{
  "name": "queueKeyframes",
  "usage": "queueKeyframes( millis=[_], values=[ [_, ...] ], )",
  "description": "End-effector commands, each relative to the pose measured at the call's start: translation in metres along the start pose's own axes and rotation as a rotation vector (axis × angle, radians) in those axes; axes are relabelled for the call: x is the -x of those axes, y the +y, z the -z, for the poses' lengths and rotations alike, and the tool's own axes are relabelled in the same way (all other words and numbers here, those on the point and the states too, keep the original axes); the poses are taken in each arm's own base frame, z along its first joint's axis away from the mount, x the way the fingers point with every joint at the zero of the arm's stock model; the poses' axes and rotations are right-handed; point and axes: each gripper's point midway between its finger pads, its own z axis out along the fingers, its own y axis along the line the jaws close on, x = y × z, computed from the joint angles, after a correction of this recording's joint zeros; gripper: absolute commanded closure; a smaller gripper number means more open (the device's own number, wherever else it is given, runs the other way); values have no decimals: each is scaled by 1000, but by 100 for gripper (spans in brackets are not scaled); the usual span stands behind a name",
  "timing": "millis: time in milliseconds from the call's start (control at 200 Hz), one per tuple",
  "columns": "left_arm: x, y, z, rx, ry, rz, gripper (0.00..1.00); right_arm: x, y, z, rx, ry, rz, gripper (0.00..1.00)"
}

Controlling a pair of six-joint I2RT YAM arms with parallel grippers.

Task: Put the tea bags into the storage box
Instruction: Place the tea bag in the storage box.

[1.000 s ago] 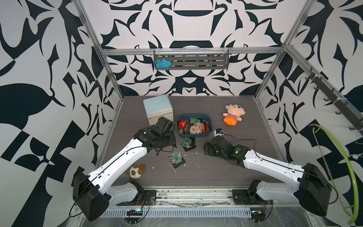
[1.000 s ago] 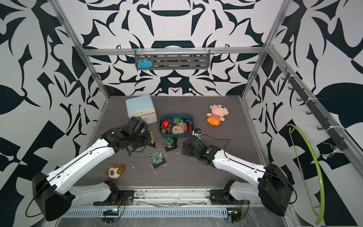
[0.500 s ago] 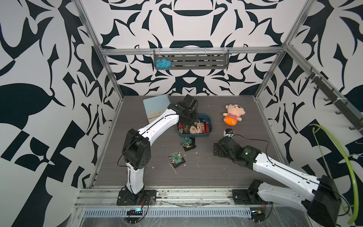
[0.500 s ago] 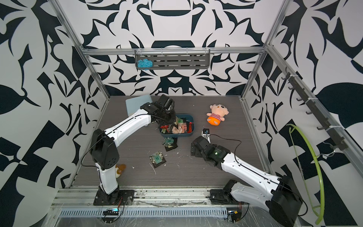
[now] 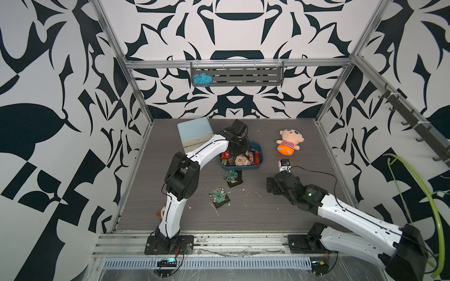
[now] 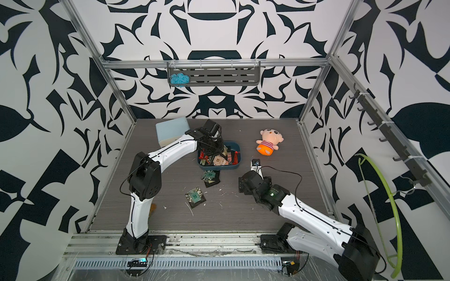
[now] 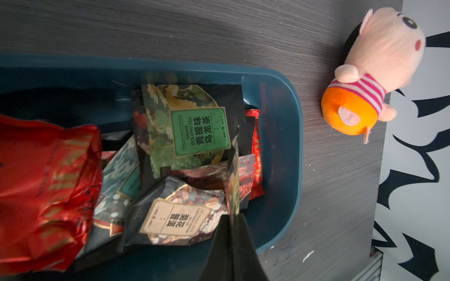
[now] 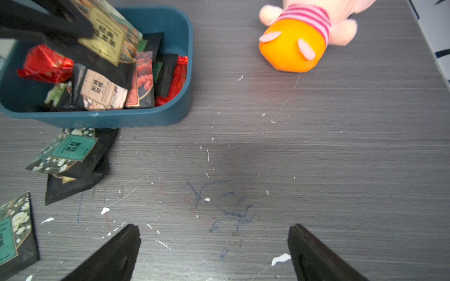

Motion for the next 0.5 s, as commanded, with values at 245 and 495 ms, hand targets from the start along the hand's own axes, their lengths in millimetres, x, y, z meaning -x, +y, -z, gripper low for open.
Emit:
queueKeyframes(
  millis=[245,495],
  values=[
    [-16,24,6,-17,26,15,95,20,-3,11,21,-111,-105,1],
    [-15,23,56,-27,-48,-31,62,20,29,12,165,-43,-123,1]
  ],
)
